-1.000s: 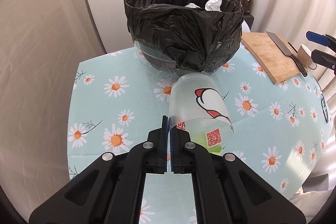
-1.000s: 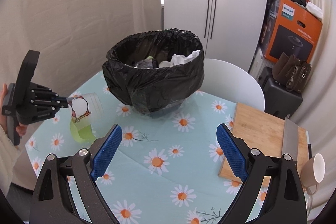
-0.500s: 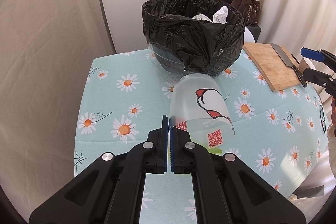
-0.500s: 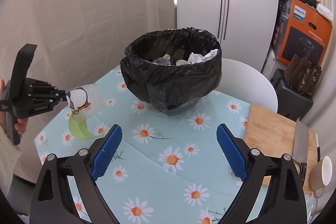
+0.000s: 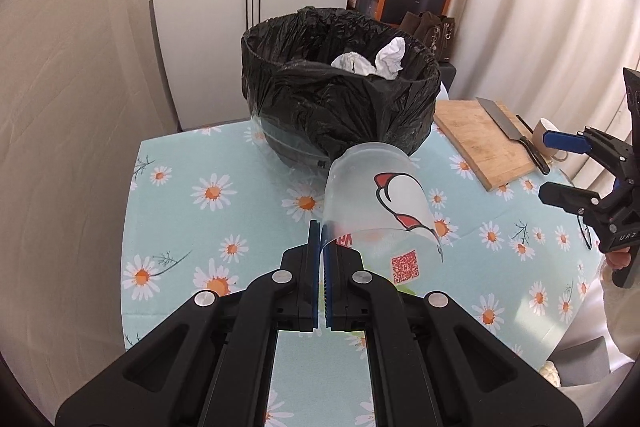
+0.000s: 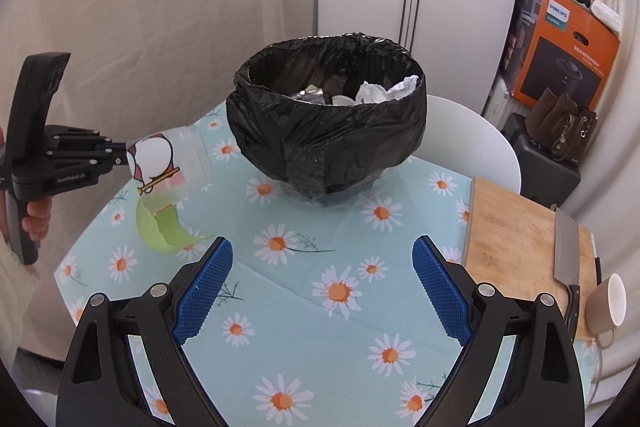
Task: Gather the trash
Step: 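Lift the plastic cup with the left tool and carry it toward the bin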
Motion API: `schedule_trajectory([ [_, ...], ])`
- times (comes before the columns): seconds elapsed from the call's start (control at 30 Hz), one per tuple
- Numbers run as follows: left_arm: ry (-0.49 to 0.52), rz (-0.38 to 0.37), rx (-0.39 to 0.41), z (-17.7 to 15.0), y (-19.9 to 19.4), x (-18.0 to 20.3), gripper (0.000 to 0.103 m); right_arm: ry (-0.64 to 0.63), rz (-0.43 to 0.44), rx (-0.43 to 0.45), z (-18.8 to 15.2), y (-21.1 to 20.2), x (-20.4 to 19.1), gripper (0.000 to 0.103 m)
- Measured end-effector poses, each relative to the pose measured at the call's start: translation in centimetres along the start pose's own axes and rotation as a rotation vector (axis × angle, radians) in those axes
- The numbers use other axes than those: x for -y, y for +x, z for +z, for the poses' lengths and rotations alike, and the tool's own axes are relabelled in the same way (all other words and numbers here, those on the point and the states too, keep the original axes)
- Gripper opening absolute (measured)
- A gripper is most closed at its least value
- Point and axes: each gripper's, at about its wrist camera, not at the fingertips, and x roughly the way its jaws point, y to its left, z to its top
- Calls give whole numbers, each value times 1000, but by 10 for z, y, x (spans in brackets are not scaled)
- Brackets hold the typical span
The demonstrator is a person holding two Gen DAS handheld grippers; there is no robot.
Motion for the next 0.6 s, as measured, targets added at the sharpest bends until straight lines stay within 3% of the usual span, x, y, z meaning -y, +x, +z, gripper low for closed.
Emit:
schedule_trajectory([
  [0.47, 73, -194, 187, 28, -46, -29, 2, 55, -47, -2, 6, -1, -51, 87],
  [0.6, 94, -230, 206, 34, -51, -39, 2, 88, 91, 63, 5, -11, -70, 87],
])
